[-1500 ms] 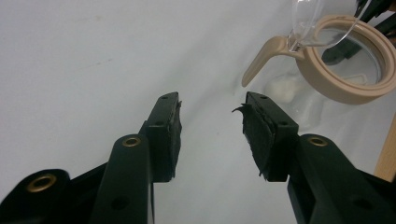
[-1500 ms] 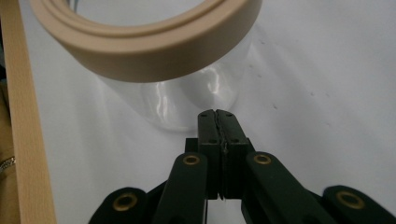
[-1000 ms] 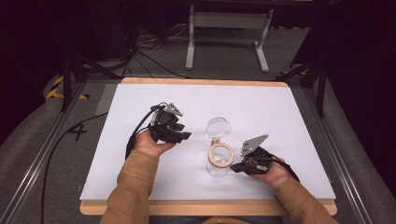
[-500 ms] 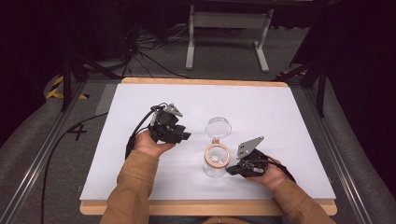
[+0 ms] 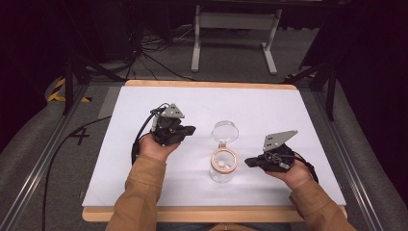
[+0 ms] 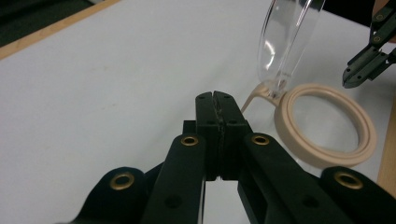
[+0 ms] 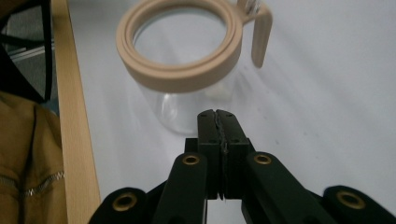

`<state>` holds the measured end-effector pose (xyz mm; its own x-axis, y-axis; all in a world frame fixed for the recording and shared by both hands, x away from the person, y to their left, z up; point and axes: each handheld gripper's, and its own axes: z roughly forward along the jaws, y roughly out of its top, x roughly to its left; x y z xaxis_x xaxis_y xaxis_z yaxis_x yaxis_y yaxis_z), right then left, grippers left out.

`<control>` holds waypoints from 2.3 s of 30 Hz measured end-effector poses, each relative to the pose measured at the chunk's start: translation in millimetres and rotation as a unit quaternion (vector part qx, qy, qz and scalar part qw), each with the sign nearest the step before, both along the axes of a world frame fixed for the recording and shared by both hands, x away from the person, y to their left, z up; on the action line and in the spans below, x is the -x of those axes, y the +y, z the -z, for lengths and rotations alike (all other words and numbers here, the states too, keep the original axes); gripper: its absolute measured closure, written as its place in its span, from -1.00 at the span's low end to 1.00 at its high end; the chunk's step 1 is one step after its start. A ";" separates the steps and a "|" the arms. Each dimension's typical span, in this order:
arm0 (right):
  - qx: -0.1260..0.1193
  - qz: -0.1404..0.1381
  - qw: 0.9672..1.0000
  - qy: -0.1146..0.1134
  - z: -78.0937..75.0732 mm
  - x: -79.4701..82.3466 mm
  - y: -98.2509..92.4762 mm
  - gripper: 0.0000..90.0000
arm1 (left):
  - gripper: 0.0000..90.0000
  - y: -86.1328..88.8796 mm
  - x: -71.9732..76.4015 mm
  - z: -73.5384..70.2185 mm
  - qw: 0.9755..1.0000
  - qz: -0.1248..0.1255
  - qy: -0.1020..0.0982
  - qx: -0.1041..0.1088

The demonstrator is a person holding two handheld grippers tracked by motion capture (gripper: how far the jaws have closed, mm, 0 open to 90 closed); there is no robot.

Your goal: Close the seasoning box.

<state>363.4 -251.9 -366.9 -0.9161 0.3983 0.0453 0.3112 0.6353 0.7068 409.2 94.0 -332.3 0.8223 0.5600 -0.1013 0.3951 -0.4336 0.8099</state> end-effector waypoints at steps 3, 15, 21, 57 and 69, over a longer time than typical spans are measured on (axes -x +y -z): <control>-0.030 0.010 0.999 -0.014 -7.8 3.1 0.5 0.99 | 0.99 -5.8 -1.1 2.3 1.000 0.002 -0.004 0.019; -0.101 0.022 0.994 -0.028 -14.6 5.6 13.9 0.99 | 0.97 -25.2 -7.0 11.9 0.997 0.009 0.003 0.083; -0.113 0.024 0.993 -0.024 -14.7 3.7 21.9 0.99 | 0.94 -33.4 -8.5 16.5 0.996 0.018 0.005 0.087; -0.112 0.008 0.994 0.006 -13.6 10.0 30.0 0.98 | 0.89 -20.5 -5.9 9.6 0.996 0.038 0.009 0.081; -0.072 -0.006 0.997 0.024 -10.2 16.5 35.8 0.98 | 0.87 -12.8 -7.0 10.7 0.996 0.028 0.014 0.080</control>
<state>346.8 -216.1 -356.8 -0.9161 0.3737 0.1455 0.3401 0.5318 0.7756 416.2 81.2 -343.0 0.8473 0.4881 -0.2092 0.3974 -0.3215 0.8594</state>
